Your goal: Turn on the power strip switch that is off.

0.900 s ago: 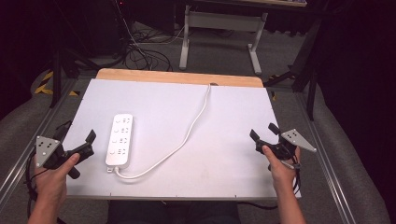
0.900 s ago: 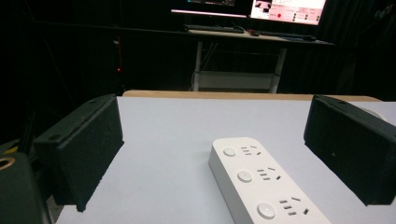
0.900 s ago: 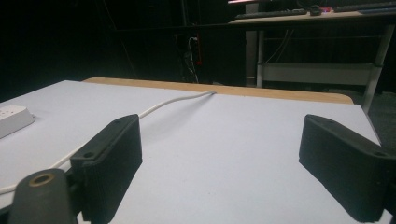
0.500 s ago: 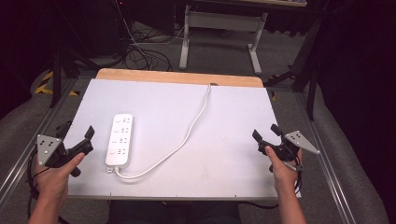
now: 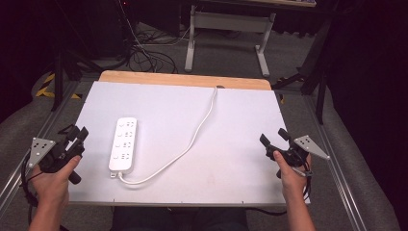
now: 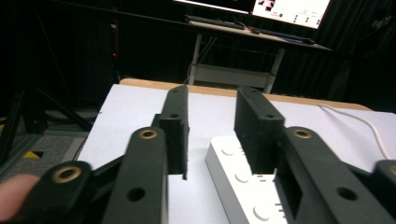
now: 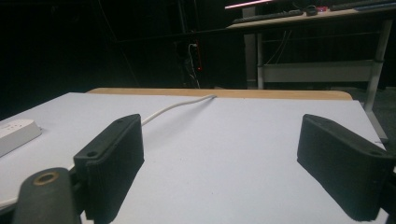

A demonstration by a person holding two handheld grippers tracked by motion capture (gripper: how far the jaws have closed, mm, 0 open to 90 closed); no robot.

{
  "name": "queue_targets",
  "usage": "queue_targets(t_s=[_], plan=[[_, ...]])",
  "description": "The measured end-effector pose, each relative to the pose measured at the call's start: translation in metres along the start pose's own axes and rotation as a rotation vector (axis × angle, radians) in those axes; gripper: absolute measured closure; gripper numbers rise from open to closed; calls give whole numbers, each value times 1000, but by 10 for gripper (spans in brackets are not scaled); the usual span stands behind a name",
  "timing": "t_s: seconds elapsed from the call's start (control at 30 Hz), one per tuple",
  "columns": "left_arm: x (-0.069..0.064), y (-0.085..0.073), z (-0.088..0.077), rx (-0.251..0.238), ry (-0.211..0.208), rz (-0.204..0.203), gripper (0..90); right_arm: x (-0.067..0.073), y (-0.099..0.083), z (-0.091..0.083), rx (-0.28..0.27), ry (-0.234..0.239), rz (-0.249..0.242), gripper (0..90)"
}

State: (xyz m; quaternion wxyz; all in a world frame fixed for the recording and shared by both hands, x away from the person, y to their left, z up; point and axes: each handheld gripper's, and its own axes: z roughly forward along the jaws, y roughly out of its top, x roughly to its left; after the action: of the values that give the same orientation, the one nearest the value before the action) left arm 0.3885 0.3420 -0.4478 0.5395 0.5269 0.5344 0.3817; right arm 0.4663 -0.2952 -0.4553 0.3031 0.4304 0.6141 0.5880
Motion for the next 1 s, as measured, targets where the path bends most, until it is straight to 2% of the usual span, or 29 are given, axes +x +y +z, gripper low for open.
queue_targets(t_s=[0.03,0.07,0.1,0.13,0.17,0.2,0.37,0.53,0.67,0.7,0.8,0.9,0.93,1.0], plan=[[1,1,-1,1,-15,-26,688,0,0,0,0,-1,0,151],[1,1,-1,1,-15,-26,703,0,0,0,0,-2,1,151],[3,2,-1,-12,-31,-53,723,0,0,0,-1,-2,2,151],[3,2,-1,-12,-31,-53,743,0,0,0,-1,-2,2,152],[6,2,-1,-21,-37,-76,767,0,0,0,-2,-1,0,153],[6,2,-1,-21,-37,-76,791,0,0,0,-2,0,0,153],[13,5,-4,-41,-57,-141,900,2,-1,1,9,3,3,157],[13,6,-3,-52,-51,-132,900,5,0,2,13,10,-8,160],[12,7,1,-29,-52,-108,900,6,0,2,12,3,-12,167],[13,7,2,-21,-53,-98,900,6,0,1,11,2,-13,167],[16,11,9,11,-55,-109,900,6,-1,2,17,1,-14,167],[19,12,14,56,-71,-97,900,7,-1,2,19,2,-16,167],[19,12,14,56,-71,-97,900,8,-1,2,19,2,-19,168],[19,14,16,72,-93,-75,900,9,0,3,17,1,-21,172]])
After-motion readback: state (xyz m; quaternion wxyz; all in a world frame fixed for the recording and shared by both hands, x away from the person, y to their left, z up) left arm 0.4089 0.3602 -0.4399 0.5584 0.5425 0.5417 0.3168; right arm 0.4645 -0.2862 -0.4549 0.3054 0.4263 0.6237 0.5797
